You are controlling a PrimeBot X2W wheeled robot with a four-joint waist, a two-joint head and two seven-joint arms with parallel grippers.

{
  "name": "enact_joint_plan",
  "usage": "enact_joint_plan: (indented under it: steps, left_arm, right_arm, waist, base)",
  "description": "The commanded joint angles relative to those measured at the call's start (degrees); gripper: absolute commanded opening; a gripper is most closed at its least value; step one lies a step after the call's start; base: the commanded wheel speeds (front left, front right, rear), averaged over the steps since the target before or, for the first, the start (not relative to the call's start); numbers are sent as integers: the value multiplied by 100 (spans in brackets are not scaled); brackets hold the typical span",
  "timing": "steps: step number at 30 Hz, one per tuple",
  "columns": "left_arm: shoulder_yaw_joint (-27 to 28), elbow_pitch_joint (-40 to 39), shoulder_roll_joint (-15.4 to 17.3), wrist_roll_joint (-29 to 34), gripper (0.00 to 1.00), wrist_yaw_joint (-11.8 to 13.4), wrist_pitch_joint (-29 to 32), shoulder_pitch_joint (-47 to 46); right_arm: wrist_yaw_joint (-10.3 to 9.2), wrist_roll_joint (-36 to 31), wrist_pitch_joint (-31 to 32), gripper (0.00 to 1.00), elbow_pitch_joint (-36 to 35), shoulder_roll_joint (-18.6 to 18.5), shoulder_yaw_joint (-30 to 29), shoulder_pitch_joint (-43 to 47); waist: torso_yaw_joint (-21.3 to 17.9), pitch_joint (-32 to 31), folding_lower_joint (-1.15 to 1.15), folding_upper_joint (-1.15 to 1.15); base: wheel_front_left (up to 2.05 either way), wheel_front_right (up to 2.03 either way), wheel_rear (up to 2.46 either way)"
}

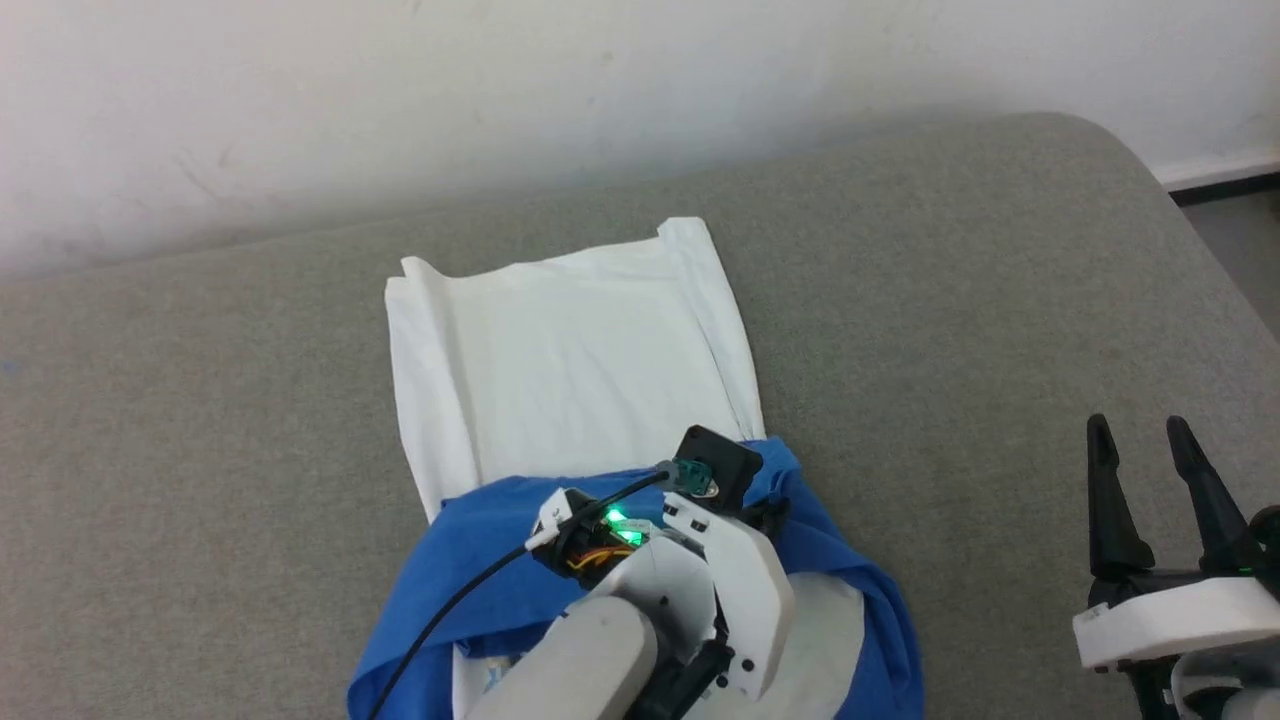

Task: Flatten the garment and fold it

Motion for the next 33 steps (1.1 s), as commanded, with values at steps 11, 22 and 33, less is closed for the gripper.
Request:
enact_joint_plan:
  steps: [11, 22, 33]
  left_arm:
    - [-1291, 1069, -39, -644, 100, 289, -733, -666]
    - [-1515, 1066, -40, -1293, 100, 472, -1852, -1341]
    - [-193, 835, 1380, -1108, 100, 1038, -3370, -1393]
  right_arm:
    - [-12, 71, -95, 100, 275, 54, 157, -306]
    - [-12, 45, 60, 100, 323, -89, 178, -299]
    - [-12, 91, 324, 100, 22, -243, 429, -289]
  waist:
    - [-133, 486, 0, 0]
    - [346, -94, 0, 0]
    - [728, -416, 0, 0]
  base:
    - [0, 0, 0]
    - [0, 0, 0]
    - [0, 0, 0]
